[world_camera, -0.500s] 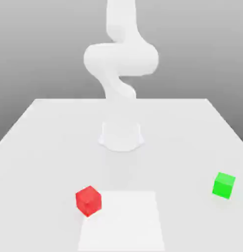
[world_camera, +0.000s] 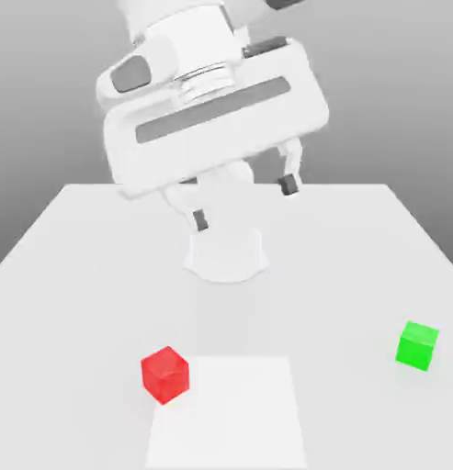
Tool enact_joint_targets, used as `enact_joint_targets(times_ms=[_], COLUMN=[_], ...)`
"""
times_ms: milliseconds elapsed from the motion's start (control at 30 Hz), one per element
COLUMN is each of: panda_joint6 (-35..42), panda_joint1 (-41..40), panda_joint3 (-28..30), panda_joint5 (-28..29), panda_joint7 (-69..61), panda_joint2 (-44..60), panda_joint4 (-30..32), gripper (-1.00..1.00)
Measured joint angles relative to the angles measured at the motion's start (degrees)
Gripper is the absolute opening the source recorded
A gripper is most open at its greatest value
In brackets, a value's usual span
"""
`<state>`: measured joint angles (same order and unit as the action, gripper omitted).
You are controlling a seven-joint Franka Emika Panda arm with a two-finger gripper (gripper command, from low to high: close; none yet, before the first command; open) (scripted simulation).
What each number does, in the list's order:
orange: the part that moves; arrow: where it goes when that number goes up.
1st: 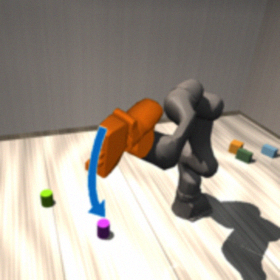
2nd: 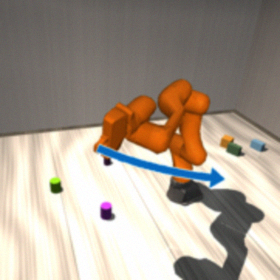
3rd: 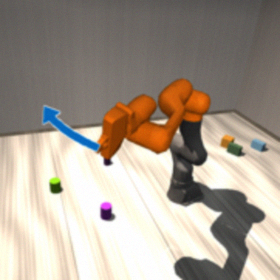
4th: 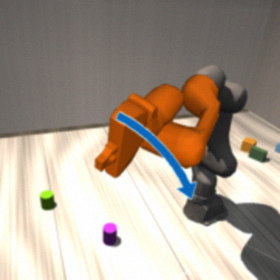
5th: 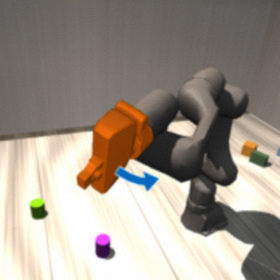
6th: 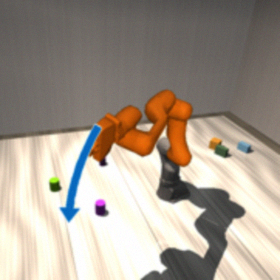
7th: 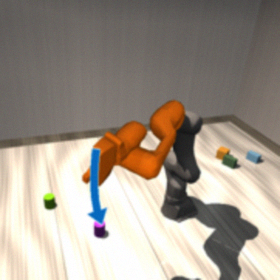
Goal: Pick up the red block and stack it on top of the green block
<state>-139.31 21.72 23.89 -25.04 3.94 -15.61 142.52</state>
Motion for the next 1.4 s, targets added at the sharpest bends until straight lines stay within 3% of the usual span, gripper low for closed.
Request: enact_joint_targets(times_ms=[233,433,567,667,733,800,1033,1200,1233,1400], panda_joint6=[-3.7,-9.18,-13.94,-17.6,-19.66,-21.3,-26.76,-30.84,-31.62,-31.45], panda_joint1=[1.72,0.93,-0.6,-2.29,-4.1,-6.56,-7.58,-14.26,-15.9,-15.91], panda_joint3=[1.96,2.48,3.82,5.43,6.55,6.44,1.08,-7.76,-9.73,-9.72], panda_joint5=[-5.87,-4.21,2.18,11.46,20.65,23.31,14.88,5.25,3.66,3.7], panda_joint7=[-13.64,-20.63,-21.59,-19.15,-15.41,-14.58,-21.02,-28.14,-29.34,-29.3], panda_joint2=[10.84,16.66,17.97,17.3,16.0,16.4,22.83,28.81,29.94,29.93], panda_joint4=[4.45,8.95,12.41,15.15,16.87,17.28,16.25,15.14,14.93,14.92], gripper=[0.0,0.0,0.0,0.0,0.0,0.0,0.0,0.0,-1.0,-1.0])
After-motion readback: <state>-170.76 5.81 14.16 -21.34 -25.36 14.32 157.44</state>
